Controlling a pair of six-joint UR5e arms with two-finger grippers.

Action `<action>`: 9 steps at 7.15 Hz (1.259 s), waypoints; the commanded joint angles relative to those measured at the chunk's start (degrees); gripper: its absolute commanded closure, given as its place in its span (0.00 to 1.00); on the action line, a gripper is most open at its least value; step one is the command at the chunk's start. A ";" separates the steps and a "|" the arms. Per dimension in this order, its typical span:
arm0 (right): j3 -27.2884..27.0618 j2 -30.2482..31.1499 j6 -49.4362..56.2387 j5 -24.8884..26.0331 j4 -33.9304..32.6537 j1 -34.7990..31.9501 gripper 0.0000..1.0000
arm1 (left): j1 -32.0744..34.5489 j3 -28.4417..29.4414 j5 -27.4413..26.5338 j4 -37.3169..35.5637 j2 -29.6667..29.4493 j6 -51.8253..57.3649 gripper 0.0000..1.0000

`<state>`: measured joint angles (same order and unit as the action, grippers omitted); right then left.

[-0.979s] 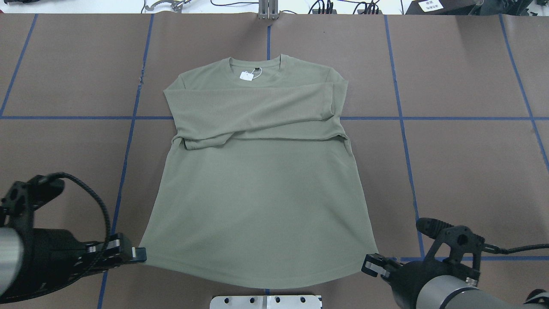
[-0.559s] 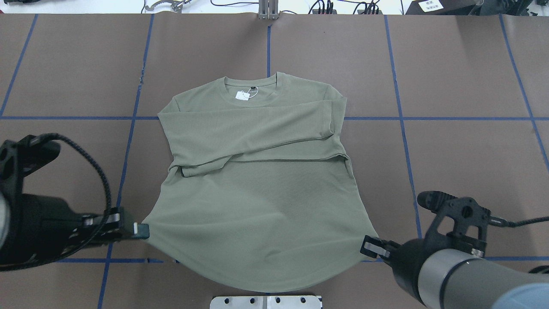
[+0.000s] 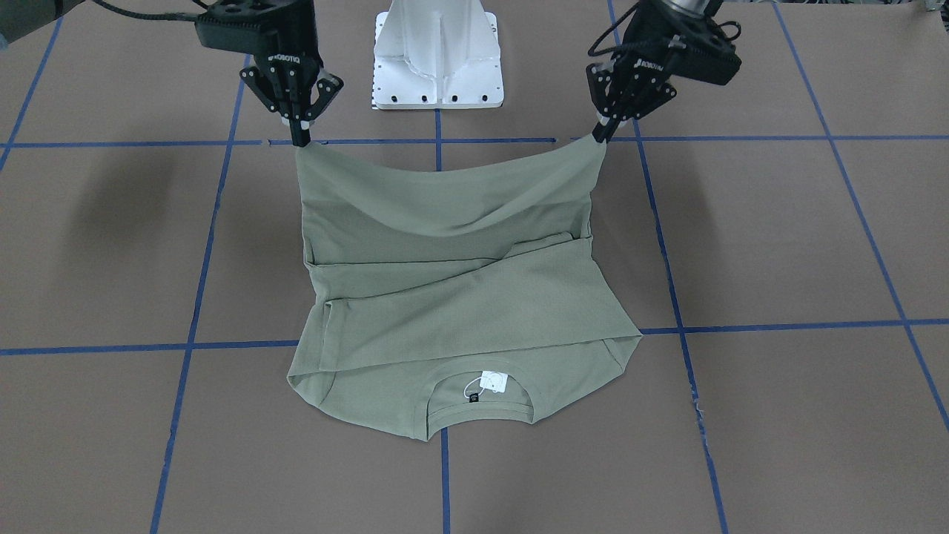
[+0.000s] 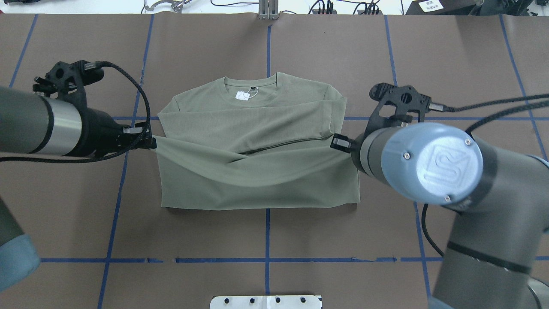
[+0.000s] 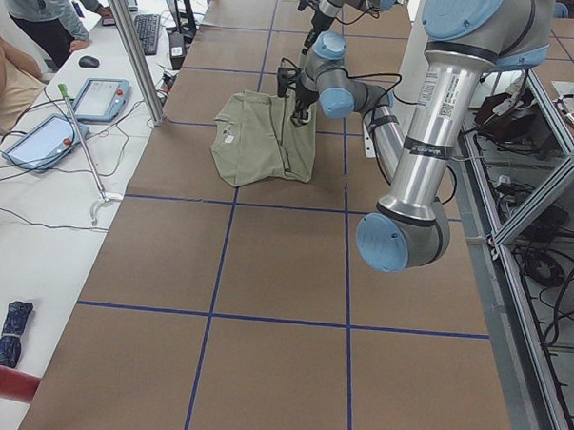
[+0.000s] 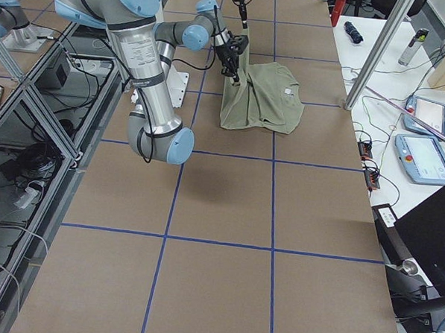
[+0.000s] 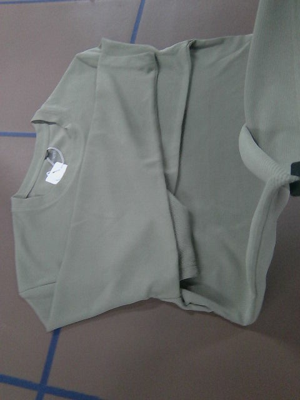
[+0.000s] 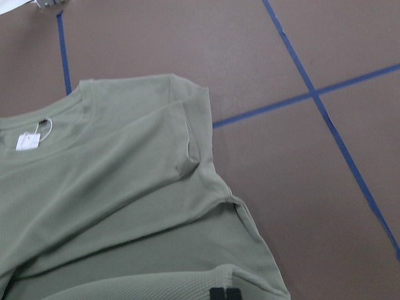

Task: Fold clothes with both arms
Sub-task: 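Lift the hem with both grippers and fold it toward the collar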

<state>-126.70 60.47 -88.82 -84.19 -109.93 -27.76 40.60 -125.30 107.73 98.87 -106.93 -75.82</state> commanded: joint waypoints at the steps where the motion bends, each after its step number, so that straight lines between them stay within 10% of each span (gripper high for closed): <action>1: 14.32 -0.79 5.04 -3.09 16.70 -7.28 1.00 | 7.01 9.27 -0.68 0.44 -4.86 8.74 1.00; 3: 28.27 -9.70 7.60 -3.87 18.34 -10.90 1.00 | 8.01 20.03 -1.12 1.14 -10.19 8.85 1.00; 6: 45.71 -10.63 10.77 -4.49 32.89 -13.54 1.00 | 7.13 44.02 -7.52 20.52 -13.12 8.94 1.00; 9: 47.77 -10.63 10.95 -4.49 33.11 -13.55 1.00 | 5.19 45.76 -7.80 23.12 -13.13 8.76 1.00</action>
<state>-79.70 49.89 -77.95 -88.67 -77.10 -41.36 46.20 -80.12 100.08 121.28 -119.91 -67.02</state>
